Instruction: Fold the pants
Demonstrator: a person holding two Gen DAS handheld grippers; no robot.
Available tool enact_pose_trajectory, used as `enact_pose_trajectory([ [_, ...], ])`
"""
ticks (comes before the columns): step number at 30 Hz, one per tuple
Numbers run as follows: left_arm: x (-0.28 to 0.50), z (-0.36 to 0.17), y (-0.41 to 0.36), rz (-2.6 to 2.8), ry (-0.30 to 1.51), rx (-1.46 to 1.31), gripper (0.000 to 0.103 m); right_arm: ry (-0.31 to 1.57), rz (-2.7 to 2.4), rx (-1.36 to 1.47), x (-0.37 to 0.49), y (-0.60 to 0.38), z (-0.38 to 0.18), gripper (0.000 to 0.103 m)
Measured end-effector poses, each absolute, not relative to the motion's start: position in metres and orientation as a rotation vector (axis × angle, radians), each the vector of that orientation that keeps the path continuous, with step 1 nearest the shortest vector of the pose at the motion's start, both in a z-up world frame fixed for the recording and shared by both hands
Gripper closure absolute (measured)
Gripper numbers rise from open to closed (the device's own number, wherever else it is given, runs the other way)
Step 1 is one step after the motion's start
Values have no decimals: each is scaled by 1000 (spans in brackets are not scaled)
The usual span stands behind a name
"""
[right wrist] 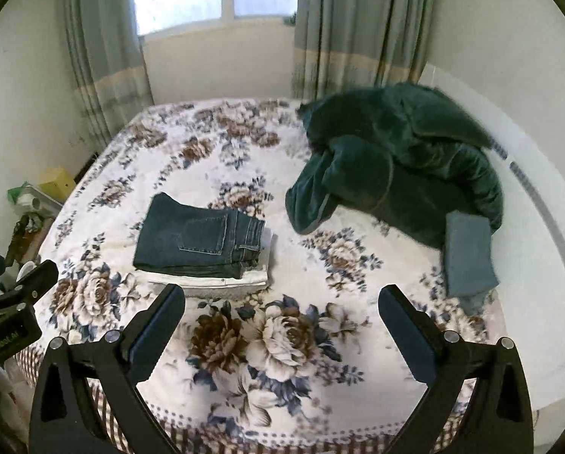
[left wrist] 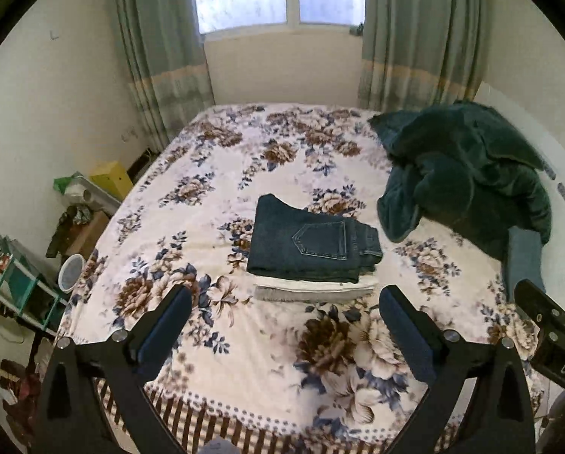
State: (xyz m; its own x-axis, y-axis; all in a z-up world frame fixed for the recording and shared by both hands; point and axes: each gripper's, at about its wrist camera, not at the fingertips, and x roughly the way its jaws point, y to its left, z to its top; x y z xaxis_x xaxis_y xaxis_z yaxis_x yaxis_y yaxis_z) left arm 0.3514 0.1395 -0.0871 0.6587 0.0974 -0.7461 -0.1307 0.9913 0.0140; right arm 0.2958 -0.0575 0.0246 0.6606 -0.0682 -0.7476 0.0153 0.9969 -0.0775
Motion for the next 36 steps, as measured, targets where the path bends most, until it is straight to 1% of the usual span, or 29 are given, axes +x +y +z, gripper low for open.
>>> enact_pose_trajectory([
  [4, 307, -54, 133, 128, 788, -53, 2, 796, -13, -66, 233, -62, 72, 0],
  [9, 260, -18, 130, 136, 734, -44, 2, 743, 3, -55, 173, -63, 116, 0],
  [14, 230, 6, 134, 133, 682, -27, 2, 676, -13, -60, 119, -57, 157, 0],
  [18, 214, 19, 143, 127, 664, -38, 2, 657, -12, -58, 93, -52, 180, 0],
  [23, 203, 23, 152, 135, 655, -49, 0, 645, -8, -80, 73, -38, 193, 0],
  [36, 193, 17, 161, 161, 659, -57, 0, 677, -6, -74, 72, -32, 188, 0],
])
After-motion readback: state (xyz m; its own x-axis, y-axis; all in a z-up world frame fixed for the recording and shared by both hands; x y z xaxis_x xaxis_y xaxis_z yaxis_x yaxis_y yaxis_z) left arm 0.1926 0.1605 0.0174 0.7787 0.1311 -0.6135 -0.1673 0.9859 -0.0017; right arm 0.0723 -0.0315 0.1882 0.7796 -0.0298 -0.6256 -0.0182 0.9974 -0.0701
